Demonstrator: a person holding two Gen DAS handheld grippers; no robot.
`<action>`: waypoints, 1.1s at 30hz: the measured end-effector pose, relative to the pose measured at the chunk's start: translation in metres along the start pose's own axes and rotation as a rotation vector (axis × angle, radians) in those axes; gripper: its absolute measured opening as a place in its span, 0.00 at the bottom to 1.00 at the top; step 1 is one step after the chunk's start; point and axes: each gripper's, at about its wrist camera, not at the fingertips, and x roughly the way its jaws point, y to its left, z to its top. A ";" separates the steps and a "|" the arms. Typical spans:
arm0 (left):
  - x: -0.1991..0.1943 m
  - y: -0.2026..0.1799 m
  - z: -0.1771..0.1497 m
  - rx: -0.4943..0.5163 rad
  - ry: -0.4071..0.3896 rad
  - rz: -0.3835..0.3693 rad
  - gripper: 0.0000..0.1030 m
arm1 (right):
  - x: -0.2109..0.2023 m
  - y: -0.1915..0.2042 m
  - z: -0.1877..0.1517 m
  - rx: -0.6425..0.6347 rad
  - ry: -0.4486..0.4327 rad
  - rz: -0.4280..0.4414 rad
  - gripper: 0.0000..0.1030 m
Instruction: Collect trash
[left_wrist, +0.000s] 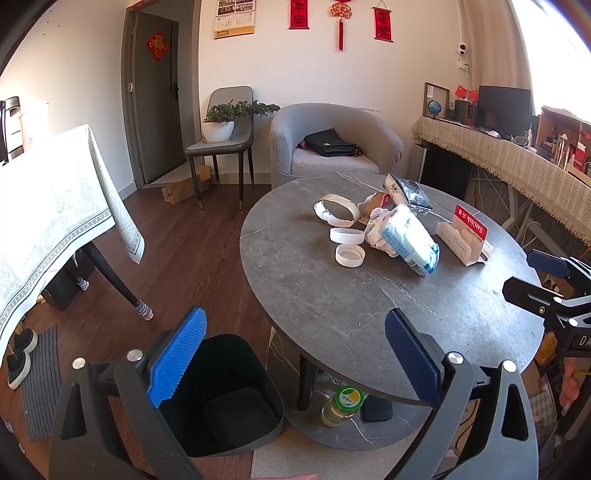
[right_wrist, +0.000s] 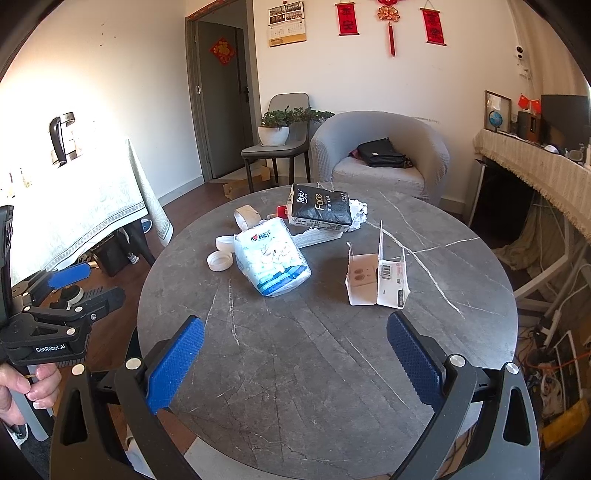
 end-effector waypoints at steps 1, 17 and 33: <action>0.000 0.000 0.000 0.003 -0.002 0.001 0.96 | 0.000 0.000 0.000 -0.001 0.000 0.001 0.97; 0.001 -0.001 -0.001 0.009 -0.007 0.006 0.96 | 0.000 0.000 0.001 0.004 0.000 0.003 0.97; 0.003 -0.002 -0.003 0.013 -0.009 0.010 0.96 | 0.001 0.000 0.002 0.007 0.003 0.007 0.97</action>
